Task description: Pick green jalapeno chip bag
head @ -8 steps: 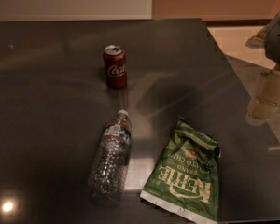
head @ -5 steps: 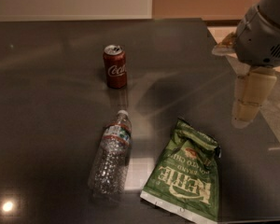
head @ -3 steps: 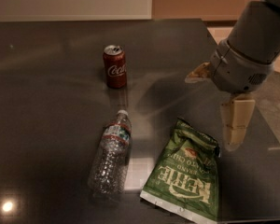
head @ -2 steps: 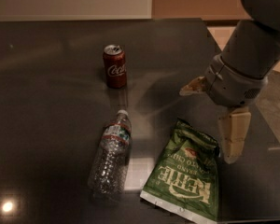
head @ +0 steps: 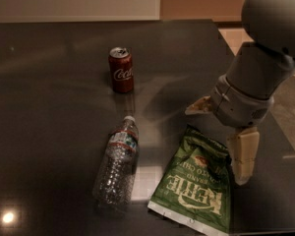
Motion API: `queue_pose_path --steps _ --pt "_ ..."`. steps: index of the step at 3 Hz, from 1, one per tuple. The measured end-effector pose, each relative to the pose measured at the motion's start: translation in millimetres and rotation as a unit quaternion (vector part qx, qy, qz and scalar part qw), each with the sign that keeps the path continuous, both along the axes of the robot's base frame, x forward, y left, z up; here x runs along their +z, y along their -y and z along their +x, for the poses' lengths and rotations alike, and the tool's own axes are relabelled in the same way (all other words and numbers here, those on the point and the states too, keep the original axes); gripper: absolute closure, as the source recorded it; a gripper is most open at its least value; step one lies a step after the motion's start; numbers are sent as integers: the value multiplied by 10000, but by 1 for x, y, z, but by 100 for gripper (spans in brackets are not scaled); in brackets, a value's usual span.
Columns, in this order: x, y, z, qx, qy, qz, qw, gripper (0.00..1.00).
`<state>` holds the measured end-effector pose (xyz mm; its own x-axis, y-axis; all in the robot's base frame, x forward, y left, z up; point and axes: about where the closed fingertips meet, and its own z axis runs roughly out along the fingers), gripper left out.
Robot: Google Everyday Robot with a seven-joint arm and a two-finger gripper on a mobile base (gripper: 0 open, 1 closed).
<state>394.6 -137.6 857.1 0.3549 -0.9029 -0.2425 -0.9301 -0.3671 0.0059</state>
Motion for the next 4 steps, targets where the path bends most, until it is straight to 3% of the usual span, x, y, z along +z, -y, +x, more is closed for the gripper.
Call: queue_pose_path --steps 1,2,4 --pt "-9 -1 -2 6 -38 5 10000 0" --pt "-16 -2 0 -39 -43 2 10000 16" --pt "-15 -4 2 -137 -29 -30 9999 62"
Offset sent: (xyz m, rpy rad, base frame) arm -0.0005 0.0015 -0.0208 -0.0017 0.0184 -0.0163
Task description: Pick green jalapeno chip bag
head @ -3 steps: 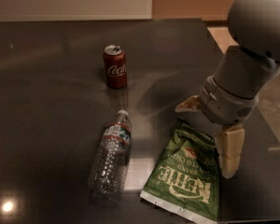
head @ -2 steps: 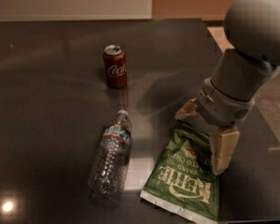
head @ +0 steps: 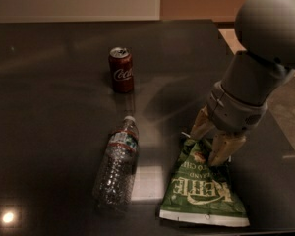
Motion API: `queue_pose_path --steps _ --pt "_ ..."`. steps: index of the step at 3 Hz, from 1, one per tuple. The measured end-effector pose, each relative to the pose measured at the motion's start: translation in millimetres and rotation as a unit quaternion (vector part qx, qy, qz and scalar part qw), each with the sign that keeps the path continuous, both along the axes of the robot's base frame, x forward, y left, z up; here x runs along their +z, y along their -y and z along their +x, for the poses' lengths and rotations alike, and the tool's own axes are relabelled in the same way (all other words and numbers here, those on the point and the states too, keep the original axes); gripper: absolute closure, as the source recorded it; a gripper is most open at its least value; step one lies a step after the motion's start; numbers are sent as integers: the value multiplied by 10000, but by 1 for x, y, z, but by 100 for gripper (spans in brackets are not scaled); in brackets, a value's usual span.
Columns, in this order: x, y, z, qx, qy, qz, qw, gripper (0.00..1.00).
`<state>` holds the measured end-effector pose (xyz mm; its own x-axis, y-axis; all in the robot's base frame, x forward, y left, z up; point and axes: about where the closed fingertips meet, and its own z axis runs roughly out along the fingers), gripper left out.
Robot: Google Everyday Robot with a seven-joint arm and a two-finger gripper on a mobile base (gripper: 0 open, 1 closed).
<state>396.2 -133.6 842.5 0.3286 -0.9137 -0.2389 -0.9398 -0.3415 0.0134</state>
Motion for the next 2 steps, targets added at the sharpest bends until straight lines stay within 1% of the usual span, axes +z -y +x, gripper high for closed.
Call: queue_pose_path --steps 1,2 --pt "16 -5 2 -56 59 20 10000 86" --pt "41 -13 4 -59 183 68 9998 100"
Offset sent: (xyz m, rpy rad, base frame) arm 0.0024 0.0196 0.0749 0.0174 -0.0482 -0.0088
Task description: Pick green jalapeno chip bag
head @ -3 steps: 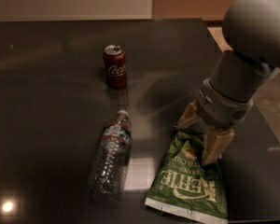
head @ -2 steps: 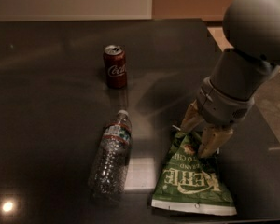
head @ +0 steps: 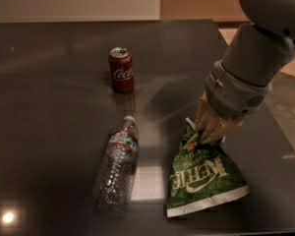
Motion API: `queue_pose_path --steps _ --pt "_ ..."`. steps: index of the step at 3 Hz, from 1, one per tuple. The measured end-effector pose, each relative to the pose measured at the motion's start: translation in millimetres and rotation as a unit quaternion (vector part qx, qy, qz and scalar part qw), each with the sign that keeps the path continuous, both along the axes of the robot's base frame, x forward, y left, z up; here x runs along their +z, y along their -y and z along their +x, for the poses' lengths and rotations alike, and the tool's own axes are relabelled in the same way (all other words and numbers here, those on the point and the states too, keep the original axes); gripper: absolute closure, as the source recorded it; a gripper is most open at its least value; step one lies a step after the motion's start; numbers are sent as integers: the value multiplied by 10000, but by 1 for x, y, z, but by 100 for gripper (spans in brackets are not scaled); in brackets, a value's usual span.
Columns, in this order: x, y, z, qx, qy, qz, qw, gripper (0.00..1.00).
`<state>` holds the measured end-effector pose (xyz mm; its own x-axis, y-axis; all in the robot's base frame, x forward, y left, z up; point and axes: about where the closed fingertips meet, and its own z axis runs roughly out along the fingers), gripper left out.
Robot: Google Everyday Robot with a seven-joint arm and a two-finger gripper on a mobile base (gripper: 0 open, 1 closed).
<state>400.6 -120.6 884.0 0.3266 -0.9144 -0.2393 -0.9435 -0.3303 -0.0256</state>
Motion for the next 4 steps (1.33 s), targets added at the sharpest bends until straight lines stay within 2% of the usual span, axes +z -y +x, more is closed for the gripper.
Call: queue_pose_path --steps 2,4 --pt "55 -16 20 49 187 155 9997 100" --pt "105 -29 59 45 625 399 9972 100"
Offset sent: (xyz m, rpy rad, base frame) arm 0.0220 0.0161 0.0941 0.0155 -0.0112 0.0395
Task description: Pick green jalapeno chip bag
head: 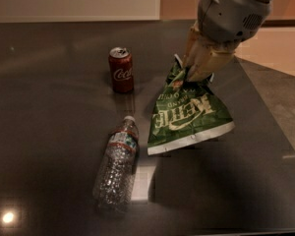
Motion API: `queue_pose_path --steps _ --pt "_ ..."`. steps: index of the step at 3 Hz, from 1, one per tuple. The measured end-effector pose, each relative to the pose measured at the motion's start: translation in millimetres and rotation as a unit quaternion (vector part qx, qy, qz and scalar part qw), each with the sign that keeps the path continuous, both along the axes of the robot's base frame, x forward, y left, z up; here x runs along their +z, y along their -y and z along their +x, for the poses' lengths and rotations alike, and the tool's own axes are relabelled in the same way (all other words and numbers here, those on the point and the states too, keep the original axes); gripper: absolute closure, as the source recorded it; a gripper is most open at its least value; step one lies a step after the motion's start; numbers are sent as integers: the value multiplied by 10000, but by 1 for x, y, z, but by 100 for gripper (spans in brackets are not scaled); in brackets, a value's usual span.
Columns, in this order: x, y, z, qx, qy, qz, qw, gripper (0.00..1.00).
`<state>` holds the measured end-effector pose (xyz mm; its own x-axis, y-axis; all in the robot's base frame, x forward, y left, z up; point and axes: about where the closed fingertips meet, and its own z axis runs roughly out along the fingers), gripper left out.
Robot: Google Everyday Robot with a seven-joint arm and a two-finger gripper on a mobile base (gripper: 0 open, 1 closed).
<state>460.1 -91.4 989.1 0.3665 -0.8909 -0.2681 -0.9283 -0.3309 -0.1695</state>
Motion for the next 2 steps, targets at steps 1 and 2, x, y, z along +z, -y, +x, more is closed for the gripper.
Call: queue_pose_path --steps 1,2 --pt "5 -5 8 -38 196 108 9997 100" --pt "5 -6 9 -43 214 119 9997 100"
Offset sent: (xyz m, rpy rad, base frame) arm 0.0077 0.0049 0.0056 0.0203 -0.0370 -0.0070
